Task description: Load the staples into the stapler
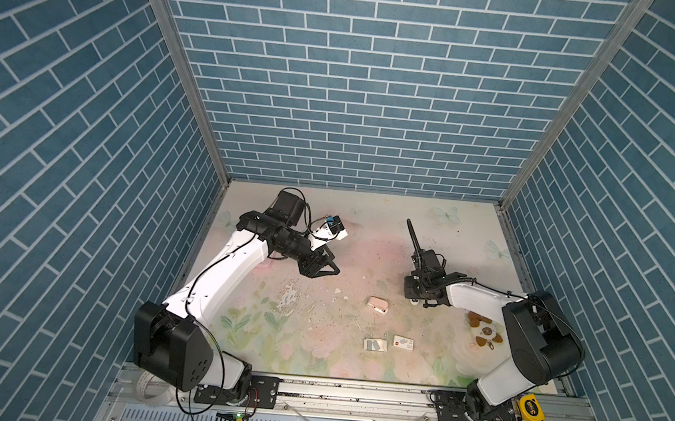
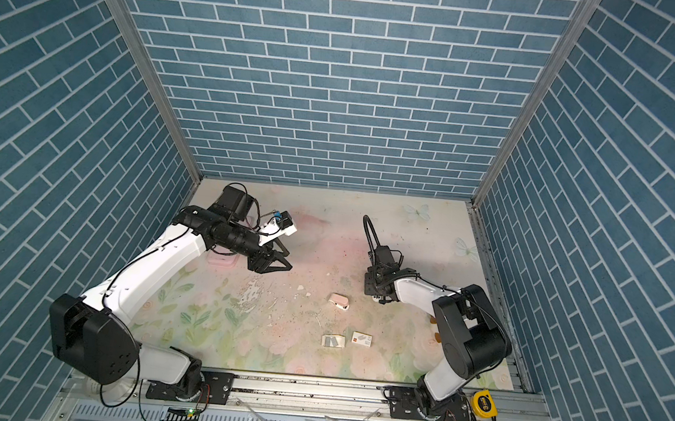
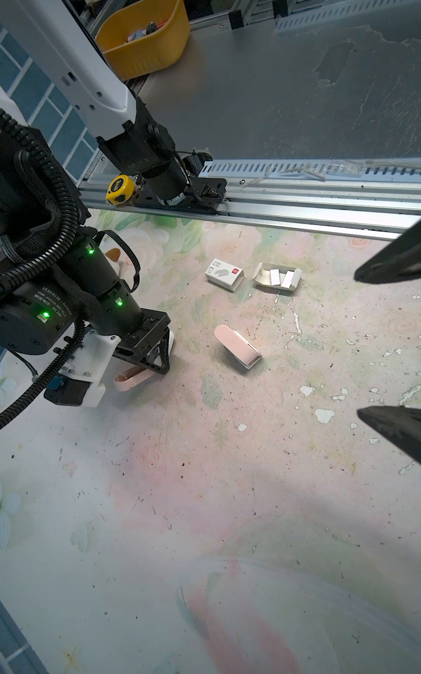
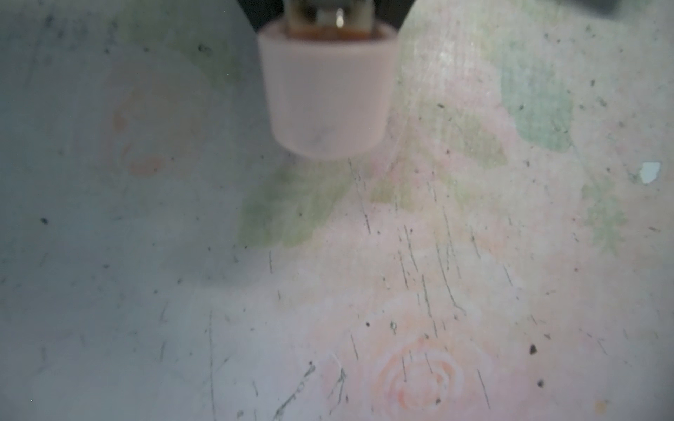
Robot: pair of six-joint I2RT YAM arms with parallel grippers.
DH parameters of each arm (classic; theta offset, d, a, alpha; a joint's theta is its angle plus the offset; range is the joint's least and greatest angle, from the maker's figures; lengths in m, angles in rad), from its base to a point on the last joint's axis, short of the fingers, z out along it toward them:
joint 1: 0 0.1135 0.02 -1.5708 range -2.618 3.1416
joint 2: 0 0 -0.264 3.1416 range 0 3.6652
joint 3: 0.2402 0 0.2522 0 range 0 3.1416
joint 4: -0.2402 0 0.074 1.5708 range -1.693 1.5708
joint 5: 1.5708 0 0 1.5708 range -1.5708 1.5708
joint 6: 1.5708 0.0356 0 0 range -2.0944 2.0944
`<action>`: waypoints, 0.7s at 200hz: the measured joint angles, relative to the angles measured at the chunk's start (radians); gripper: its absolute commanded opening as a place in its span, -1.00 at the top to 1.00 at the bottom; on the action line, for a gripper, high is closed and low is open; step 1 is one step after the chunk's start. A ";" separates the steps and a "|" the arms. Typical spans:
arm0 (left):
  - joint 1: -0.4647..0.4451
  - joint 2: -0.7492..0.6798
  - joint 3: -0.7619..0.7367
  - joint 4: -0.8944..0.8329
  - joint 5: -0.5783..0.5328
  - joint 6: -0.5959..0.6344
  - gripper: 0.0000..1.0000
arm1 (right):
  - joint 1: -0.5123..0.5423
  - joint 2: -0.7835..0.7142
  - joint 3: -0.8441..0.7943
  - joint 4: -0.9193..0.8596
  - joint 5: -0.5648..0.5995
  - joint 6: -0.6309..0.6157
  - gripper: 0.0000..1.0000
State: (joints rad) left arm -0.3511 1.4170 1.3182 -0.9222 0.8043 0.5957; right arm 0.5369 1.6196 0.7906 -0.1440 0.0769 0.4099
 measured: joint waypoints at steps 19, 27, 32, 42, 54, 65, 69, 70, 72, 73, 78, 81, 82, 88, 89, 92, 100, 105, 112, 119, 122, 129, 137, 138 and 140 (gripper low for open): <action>0.000 0.000 -0.002 0.000 0.000 0.003 -0.11 | 0.008 0.000 0.000 0.007 0.000 0.000 0.55; 0.000 0.000 -0.004 0.001 0.000 0.004 -0.11 | 0.011 0.000 0.000 0.009 0.002 0.000 0.51; 0.000 0.000 -0.006 0.001 0.000 0.005 -0.11 | 0.016 0.001 0.000 0.010 0.005 0.000 0.48; 0.000 0.000 -0.011 0.002 0.000 0.006 -0.11 | 0.029 0.004 0.000 0.010 0.013 0.000 0.46; 0.000 0.000 -0.018 0.002 0.000 0.007 -0.11 | 0.048 0.008 0.002 0.014 0.024 0.000 0.43; 0.000 0.000 -0.022 0.002 0.000 0.008 -0.11 | 0.062 0.012 0.002 0.019 0.033 0.000 0.41; 0.000 0.000 -0.023 0.002 0.000 0.008 -0.11 | 0.065 0.013 0.002 0.021 0.036 0.000 0.40; 0.000 0.000 -0.023 0.002 0.000 0.008 -0.11 | 0.067 0.013 0.002 0.021 0.037 0.000 0.40; 0.000 0.000 -0.023 0.002 0.000 0.009 -0.11 | 0.069 0.013 0.002 0.022 0.039 0.000 0.39; 0.000 0.000 -0.023 0.002 0.000 0.009 -0.11 | 0.069 0.013 0.002 0.023 0.039 0.000 0.39; 0.000 0.000 -0.023 0.002 0.000 0.010 -0.11 | 0.074 0.015 0.002 0.024 0.043 0.000 0.37; 0.000 0.000 -0.023 0.002 0.000 0.011 -0.11 | 0.077 0.015 0.002 0.025 0.046 0.000 0.36; 0.000 0.000 -0.023 0.002 0.000 0.011 -0.11 | 0.077 0.015 0.002 0.025 0.047 0.000 0.35; 0.000 0.000 -0.023 0.002 0.000 0.011 -0.11 | 0.081 0.016 0.002 0.026 0.050 0.001 0.31; 0.000 0.000 -0.023 0.002 0.000 0.012 -0.12 | 0.082 0.016 0.002 0.027 0.051 0.001 0.30; 0.000 0.000 -0.024 0.002 0.000 0.012 -0.12 | 0.085 0.016 0.002 0.027 0.053 0.001 0.28; 0.000 0.000 -0.024 0.002 0.000 0.014 -0.12 | 0.090 0.017 0.002 0.028 0.058 0.003 0.23; 0.000 -0.002 -0.025 0.002 0.000 0.015 -0.12 | 0.093 0.017 0.002 0.027 0.061 0.003 0.20; 0.000 -0.003 -0.027 0.003 0.000 0.016 -0.12 | 0.097 0.017 0.002 0.027 0.064 0.007 0.17; 0.000 -0.006 -0.031 0.003 0.000 0.018 -0.12 | 0.102 0.017 0.002 0.027 0.069 0.008 0.14; 0.000 -0.008 -0.033 0.003 0.000 0.019 -0.12 | 0.104 0.017 0.002 0.027 0.070 0.009 0.12; 0.000 -0.011 -0.037 0.002 0.000 0.020 -0.12 | 0.108 0.017 0.002 0.027 0.074 0.010 0.10; 0.000 -0.014 -0.041 0.002 0.000 0.021 -0.13 | 0.113 0.017 0.001 0.027 0.079 0.012 0.09; 0.000 -0.015 -0.041 0.002 0.000 0.022 -0.13 | 0.114 0.017 0.001 0.027 0.079 0.012 0.09; 0.000 -0.015 -0.041 0.000 0.000 0.022 -0.13 | 0.115 0.017 0.000 0.027 0.081 0.012 0.08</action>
State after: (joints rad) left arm -0.3511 1.4017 1.2770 -0.9222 0.8043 0.6174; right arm 0.6518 1.6367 0.7910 -0.1169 0.1581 0.4217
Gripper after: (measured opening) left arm 0.559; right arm 0.449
